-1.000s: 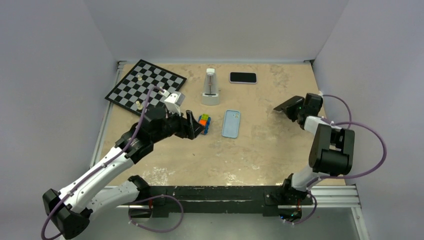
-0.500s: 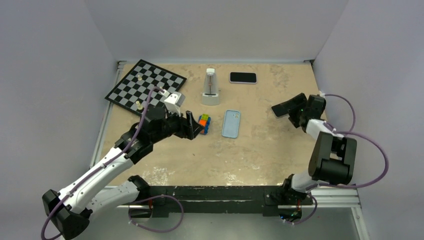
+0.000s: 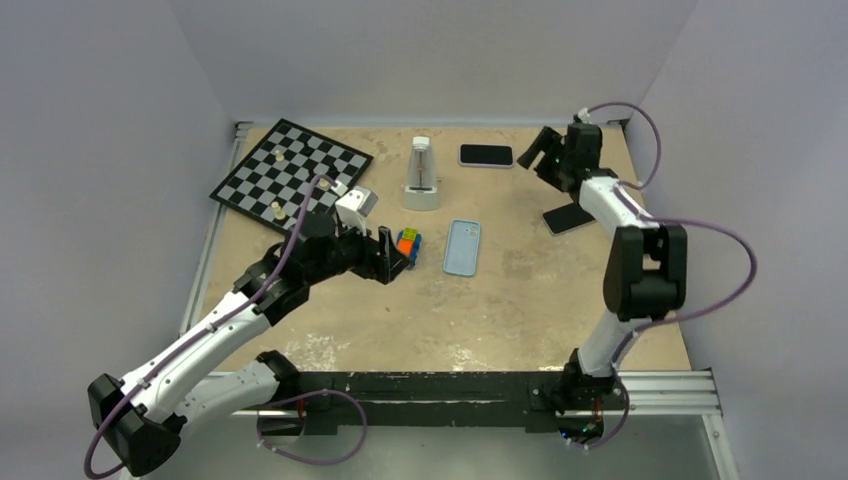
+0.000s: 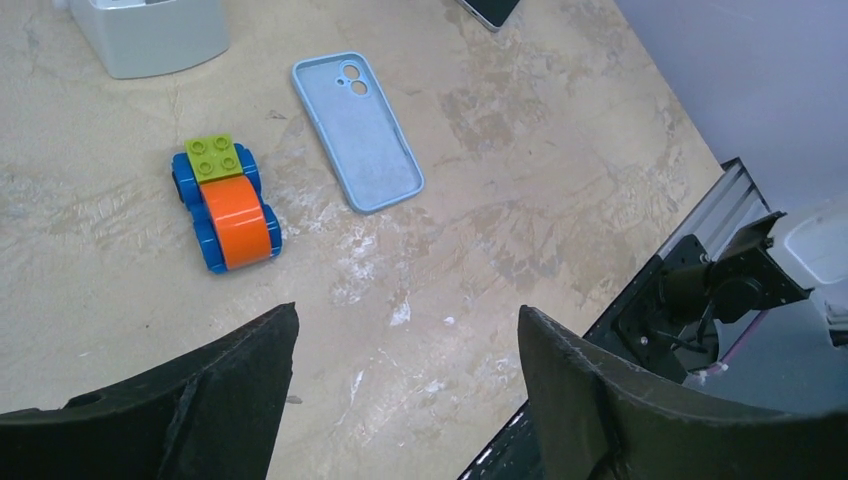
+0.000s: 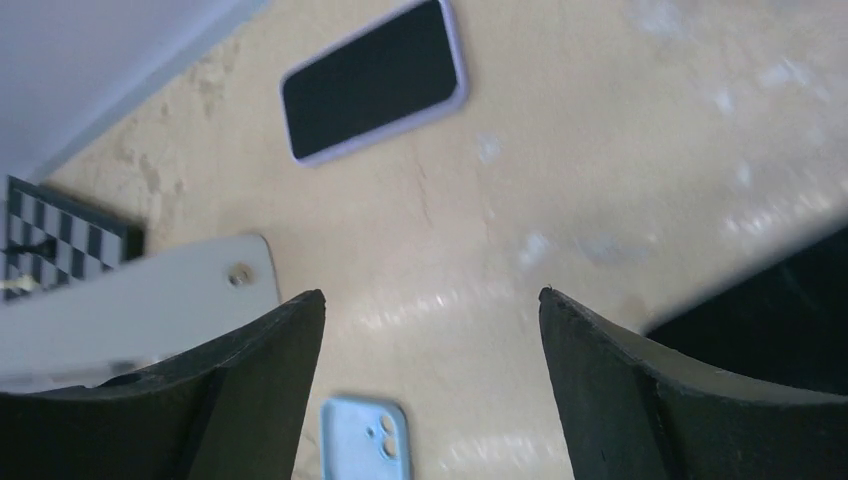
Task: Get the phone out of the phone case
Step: Pick up the phone at the center of the board.
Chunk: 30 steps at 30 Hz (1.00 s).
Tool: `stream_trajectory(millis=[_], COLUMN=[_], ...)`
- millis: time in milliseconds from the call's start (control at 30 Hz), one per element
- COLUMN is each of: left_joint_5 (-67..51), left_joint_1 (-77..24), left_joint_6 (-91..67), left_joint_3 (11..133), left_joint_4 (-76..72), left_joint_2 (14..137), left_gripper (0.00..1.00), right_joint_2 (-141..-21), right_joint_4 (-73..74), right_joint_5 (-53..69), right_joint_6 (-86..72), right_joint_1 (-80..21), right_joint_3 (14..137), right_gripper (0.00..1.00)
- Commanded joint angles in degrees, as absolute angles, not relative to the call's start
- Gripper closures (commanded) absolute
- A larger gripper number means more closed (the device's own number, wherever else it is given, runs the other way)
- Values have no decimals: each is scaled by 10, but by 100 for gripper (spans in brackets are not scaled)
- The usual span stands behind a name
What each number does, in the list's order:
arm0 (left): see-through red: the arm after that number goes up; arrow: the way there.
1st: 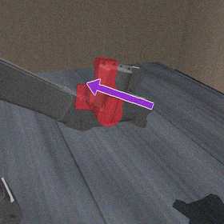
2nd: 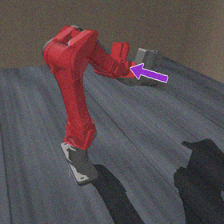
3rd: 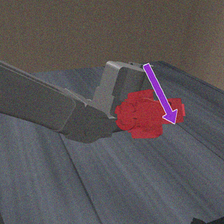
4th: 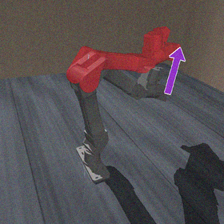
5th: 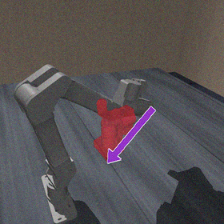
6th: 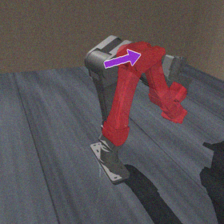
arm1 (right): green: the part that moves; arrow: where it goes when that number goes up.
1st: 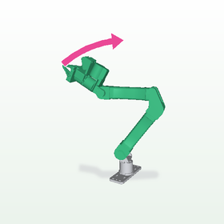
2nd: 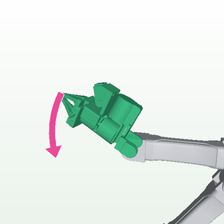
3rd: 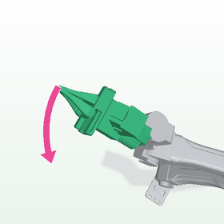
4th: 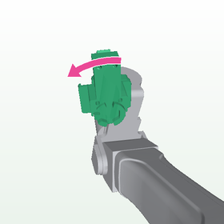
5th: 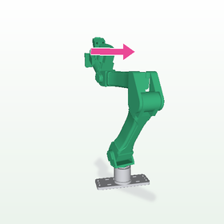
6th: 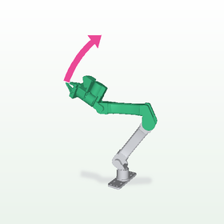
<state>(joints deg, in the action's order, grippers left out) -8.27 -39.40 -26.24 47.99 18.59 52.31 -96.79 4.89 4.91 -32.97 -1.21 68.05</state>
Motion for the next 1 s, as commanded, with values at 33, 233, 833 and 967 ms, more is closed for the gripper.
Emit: stream_trajectory(millis=[33,233,833,967], left_joint_5=[-105,-126,-119,-126], left_joint_1=[-393,-394,-393,-393], left_joint_6=[-195,-133,-124,-130], left_joint_3=[479,544,535,531], left_joint_4=[161,162,143,142], left_joint_2=[504,559,565,547], left_gripper=[15,15,16,16], right_joint_2=[-1167,-1349,-1496,-1497], right_joint_4=[-11,-111,38,91], right_joint_5=[105,143,120,190], right_joint_6=[-364,-473,-535,-520], right_joint_1=[-18,-19,-38,-38], right_joint_3=[915,1105,1292,1302], right_gripper=[17,33,39,38])
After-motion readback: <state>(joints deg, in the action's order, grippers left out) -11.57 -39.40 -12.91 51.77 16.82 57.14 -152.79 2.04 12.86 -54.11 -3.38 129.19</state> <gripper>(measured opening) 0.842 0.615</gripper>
